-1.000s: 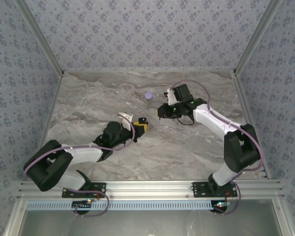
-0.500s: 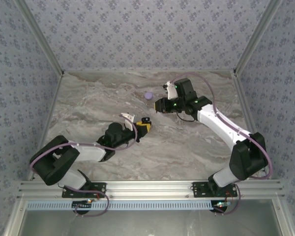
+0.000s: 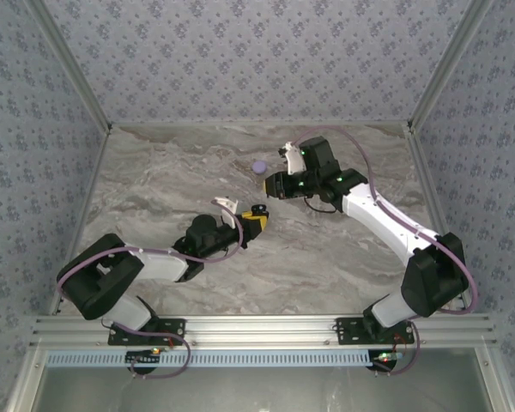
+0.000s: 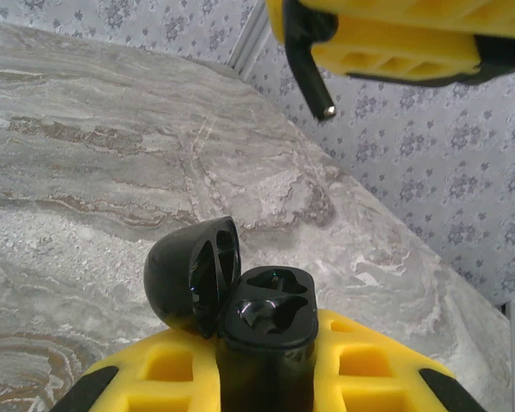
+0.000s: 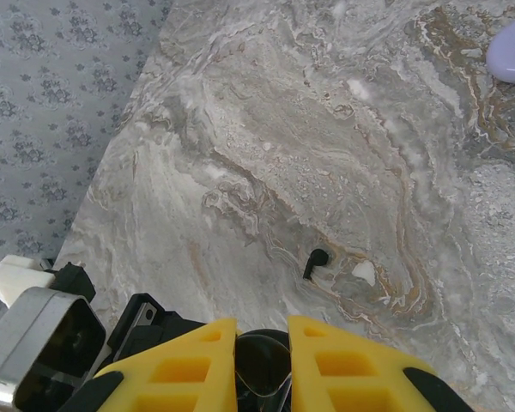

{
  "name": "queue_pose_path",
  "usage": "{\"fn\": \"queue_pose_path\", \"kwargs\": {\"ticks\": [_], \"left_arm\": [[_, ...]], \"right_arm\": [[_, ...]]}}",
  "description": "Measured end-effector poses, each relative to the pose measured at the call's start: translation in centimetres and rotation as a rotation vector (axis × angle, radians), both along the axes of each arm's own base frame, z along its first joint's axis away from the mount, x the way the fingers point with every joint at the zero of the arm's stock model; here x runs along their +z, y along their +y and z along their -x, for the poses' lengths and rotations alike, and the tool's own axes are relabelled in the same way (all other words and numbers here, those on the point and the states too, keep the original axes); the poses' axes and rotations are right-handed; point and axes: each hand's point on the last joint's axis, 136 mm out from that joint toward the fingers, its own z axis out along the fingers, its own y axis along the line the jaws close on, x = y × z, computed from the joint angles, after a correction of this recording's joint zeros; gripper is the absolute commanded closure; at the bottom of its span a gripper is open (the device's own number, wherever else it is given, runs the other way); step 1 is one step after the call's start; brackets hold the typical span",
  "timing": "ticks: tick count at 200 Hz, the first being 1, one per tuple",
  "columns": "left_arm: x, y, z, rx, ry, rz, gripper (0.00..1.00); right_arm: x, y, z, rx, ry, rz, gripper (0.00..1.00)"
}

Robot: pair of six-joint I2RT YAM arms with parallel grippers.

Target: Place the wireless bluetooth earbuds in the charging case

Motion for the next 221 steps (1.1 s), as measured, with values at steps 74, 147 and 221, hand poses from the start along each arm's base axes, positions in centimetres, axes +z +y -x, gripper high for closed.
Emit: {"fn": "queue_pose_path", "kwargs": {"ticks": [74, 147, 221], "left_arm": [[1.5, -0.4, -0.5, 0.008, 0.0, 0.049, 0.87], [2.1, -0.3, -0.7, 0.02, 0.001, 0.071, 0.87], [3.5, -0.5, -0.8, 0.02, -0.015, 0.103, 0.87]], "right_arm": [[1.9, 0.7, 0.6, 0.026, -0.059, -0.03, 0.81], [0.9, 0.9, 1.0, 0.034, -0.048, -0.024, 0.81], [1.0, 1.2, 1.2, 0.051, -0.065, -0.022, 0.81]]}}
